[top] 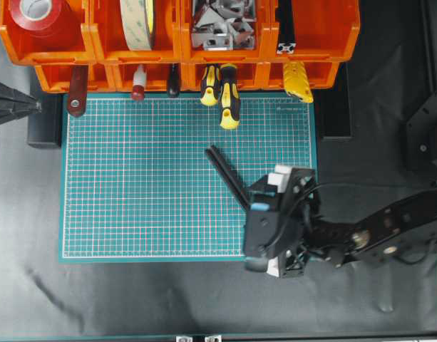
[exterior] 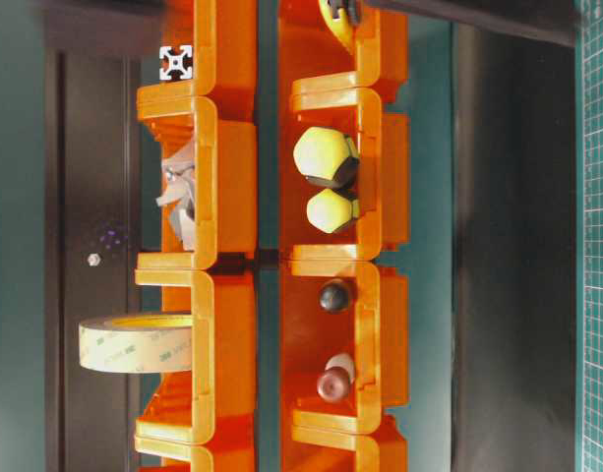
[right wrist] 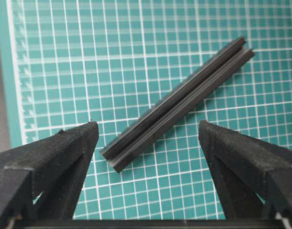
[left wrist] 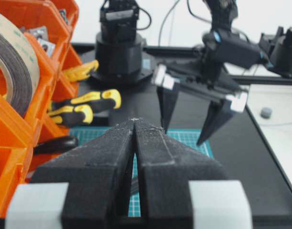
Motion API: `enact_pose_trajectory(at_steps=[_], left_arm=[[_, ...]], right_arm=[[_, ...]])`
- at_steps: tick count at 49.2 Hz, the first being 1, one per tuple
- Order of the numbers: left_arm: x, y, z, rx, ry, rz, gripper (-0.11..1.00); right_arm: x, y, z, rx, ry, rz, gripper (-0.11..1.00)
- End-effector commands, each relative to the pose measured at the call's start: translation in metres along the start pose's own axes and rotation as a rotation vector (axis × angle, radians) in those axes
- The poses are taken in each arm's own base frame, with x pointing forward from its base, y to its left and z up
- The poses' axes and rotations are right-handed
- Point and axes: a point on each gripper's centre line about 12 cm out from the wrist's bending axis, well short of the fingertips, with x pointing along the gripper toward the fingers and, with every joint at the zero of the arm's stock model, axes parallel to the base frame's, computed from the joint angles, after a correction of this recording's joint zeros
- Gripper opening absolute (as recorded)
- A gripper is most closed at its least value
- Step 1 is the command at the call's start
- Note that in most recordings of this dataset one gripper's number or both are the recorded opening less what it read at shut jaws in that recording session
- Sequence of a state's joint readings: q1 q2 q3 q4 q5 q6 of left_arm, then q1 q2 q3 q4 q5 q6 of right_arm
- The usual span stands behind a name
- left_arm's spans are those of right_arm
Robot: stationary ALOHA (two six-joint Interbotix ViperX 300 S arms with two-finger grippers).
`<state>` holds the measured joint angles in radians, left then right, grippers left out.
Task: Pick frame from container rack with right arm.
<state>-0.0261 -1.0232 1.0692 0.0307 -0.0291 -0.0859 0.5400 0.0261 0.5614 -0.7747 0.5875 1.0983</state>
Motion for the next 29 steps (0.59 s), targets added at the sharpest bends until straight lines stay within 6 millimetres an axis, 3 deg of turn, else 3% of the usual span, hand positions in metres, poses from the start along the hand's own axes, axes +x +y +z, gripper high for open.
enact_pose_trajectory(at_steps=[1, 14, 29], left_arm=[[0.000, 0.000, 0.004, 0.011, -0.006, 0.001, 0.00], [-0.008, 0.004, 0.009, 0.009, -0.016, 0.022, 0.00], [-0.015, 0.006, 0.012, 0.008, -0.032, 0.034, 0.00]], right_arm=[[-0.030, -0.009, 0.012, 0.063, -0.077, 0.050, 0.83], [-0.081, -0.047, 0.001, 0.168, -0.185, 0.116, 0.83], [-0.116, -0.083, -0.026, 0.191, -0.327, 0.197, 0.83]])
